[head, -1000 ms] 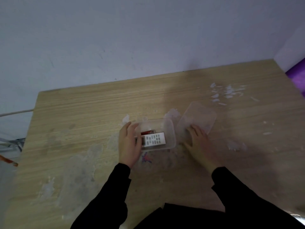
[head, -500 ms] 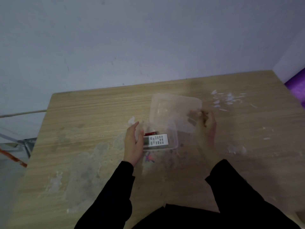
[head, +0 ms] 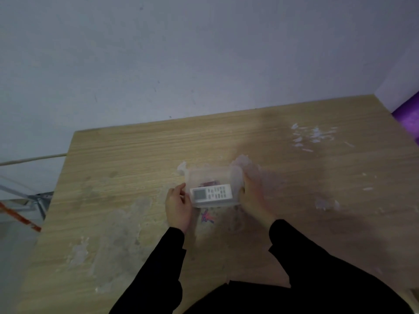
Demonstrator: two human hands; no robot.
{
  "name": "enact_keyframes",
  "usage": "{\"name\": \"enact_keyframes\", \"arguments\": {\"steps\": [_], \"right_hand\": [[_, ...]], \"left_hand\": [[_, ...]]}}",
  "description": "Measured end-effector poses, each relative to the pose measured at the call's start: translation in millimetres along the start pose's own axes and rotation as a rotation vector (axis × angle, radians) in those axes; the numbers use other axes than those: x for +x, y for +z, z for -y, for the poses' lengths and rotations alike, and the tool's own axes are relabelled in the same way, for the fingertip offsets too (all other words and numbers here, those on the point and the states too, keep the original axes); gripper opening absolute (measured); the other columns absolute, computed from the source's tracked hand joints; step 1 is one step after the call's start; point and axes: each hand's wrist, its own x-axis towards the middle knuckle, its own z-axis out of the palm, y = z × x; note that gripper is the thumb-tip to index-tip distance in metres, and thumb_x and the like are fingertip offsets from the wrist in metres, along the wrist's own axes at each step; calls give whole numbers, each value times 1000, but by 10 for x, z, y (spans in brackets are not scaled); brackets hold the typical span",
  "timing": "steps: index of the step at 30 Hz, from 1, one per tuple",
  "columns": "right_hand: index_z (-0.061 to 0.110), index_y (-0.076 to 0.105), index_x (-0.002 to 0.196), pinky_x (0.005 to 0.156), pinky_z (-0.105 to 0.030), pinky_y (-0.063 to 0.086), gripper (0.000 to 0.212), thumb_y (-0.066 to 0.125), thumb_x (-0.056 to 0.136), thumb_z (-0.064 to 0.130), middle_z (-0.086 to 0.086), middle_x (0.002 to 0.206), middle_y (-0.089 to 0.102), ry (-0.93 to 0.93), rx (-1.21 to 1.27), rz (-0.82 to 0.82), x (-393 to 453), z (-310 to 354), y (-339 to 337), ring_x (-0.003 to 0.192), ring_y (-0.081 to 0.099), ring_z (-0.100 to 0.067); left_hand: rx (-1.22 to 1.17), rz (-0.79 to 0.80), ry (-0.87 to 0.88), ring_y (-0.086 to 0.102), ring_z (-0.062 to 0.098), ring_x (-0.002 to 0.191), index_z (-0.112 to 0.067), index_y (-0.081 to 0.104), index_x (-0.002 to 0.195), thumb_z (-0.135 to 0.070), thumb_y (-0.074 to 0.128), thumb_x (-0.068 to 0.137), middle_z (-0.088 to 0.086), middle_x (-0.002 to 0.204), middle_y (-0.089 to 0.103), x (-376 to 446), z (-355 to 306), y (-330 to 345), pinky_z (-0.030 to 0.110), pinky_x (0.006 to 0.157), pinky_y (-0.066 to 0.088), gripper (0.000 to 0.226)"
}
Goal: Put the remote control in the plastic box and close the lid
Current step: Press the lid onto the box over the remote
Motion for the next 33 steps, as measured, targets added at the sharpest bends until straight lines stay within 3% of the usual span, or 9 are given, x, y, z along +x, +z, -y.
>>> {"name": "enact_keyframes", "arguments": {"steps": [2, 4, 9, 12, 15, 19, 22, 29, 33], "right_hand": [[15, 28, 144, 113, -43, 33, 59, 35, 89, -6, -8, 147, 39, 0, 26, 1, 3, -17, 7, 132, 40, -25], [15, 29, 143, 115, -33, 25, 54, 37, 91, 0, -4, 148, 34, -38, -82, -54, 9, -51, 19, 138, 31, -25], [10, 8, 148, 119, -42, 8, 60, 37, 99, 29, -12, 160, 4, -220, -457, 60, -23, -145, 133, 148, 1, -25], [16, -6, 148, 122, -45, 3, 64, 26, 99, 41, -8, 160, -13, -195, -530, 152, -62, -226, 200, 146, -15, -22], [17, -8, 148, 122, -47, 4, 64, 24, 99, 43, -7, 160, -14, -197, -546, 144, -75, -219, 188, 146, -16, -21], [17, -9, 148, 122, -45, 4, 64, 24, 99, 43, -7, 159, -15, -202, -541, 152, -87, -176, 185, 146, -16, -22], [17, -8, 148, 122, -45, 4, 65, 27, 99, 42, -7, 160, -15, -196, -535, 161, -87, -187, 185, 146, -16, -22], [14, 9, 147, 117, -53, 0, 67, 36, 94, 44, -8, 161, -4, -217, -620, 114, 18, -88, 107, 147, -6, -26], [12, -4, 148, 121, -49, -2, 74, 34, 95, 47, -6, 160, -14, -236, -603, 180, 45, -87, 142, 145, -18, -19]], "left_hand": [[-24, 11, -13, 53, 22, 80, -2, 57, 121, 1, 50, 89, 19, 98, 62, -30, 26, 7, 31, 74, 44, 32], [-51, 13, -28, 55, 20, 79, -4, 57, 120, -1, 51, 90, 14, 94, 64, -47, 55, 13, 30, 70, 44, 31], [-98, 26, -46, 60, 24, 76, -7, 55, 120, -5, 52, 91, 6, 85, 61, -61, 99, 38, 31, 65, 45, 29], [-46, 38, -22, 60, 29, 92, -6, 53, 121, -5, 53, 89, 15, 104, 62, -44, 91, 32, 35, 76, 49, 32], [95, 37, 127, 49, 36, 117, -2, 48, 127, -8, 56, 88, 21, 126, 53, 7, 45, 13, 44, 100, 42, 40], [349, 127, 377, 20, 33, 145, -9, 35, 140, -28, 53, 92, 18, 153, 31, 100, -51, 89, 49, 115, 24, 54], [469, 238, 429, 6, 27, 148, -15, 18, 148, -38, 39, 97, 11, 160, 12, 113, 18, 194, 50, 120, 18, 60], [509, 253, 416, 12, 28, 147, -16, 22, 148, -46, 20, 91, 11, 159, 18, 120, 50, 231, 50, 116, 22, 64], [533, 272, 414, 13, 29, 147, -16, 23, 147, -48, 21, 90, 12, 159, 19, 113, 32, 216, 52, 116, 20, 66]]}}
